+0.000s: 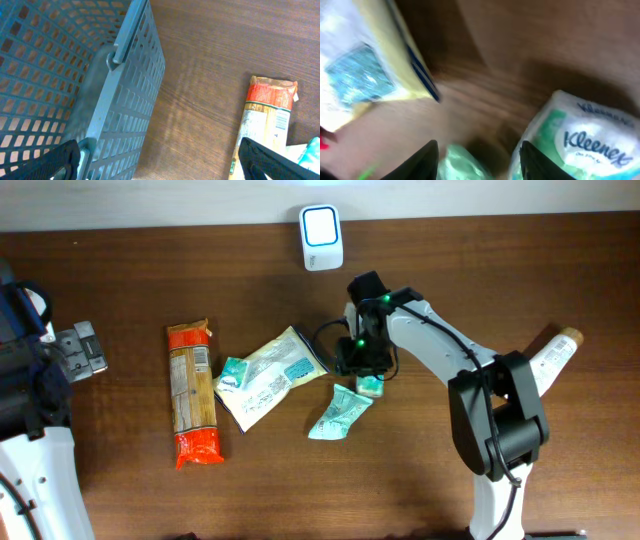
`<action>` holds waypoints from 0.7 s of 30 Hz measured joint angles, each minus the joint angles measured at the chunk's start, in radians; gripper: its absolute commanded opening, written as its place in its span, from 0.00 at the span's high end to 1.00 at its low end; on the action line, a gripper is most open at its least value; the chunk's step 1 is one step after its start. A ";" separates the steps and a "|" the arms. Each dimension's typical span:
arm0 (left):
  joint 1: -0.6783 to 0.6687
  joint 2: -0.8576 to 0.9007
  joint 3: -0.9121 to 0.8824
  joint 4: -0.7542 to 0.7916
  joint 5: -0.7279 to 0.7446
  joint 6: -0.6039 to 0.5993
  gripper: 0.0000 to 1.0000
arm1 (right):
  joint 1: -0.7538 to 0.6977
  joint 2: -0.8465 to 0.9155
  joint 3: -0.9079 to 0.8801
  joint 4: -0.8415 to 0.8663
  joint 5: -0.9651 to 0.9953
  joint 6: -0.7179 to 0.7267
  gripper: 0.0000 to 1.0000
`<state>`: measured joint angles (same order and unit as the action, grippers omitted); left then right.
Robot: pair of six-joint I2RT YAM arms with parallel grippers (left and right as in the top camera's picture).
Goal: Scan the item barcode
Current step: 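Grasp the small green tissue pack with the right gripper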
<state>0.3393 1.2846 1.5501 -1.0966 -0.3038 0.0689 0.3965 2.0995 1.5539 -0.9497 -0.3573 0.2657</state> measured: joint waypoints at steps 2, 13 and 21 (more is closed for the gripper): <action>0.000 0.000 0.000 0.000 0.000 0.000 0.01 | 0.000 0.000 0.000 -0.079 0.071 0.003 0.48; 0.000 0.000 0.000 0.000 0.000 0.000 0.01 | -0.190 0.000 0.000 -0.306 0.202 -0.017 0.63; 0.000 0.000 0.000 0.000 0.000 0.000 0.01 | -0.210 0.000 -0.001 -0.341 0.387 -0.023 0.60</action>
<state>0.3393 1.2846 1.5501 -1.0962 -0.3038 0.0689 0.1867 2.0995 1.5532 -1.2903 0.0296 0.2428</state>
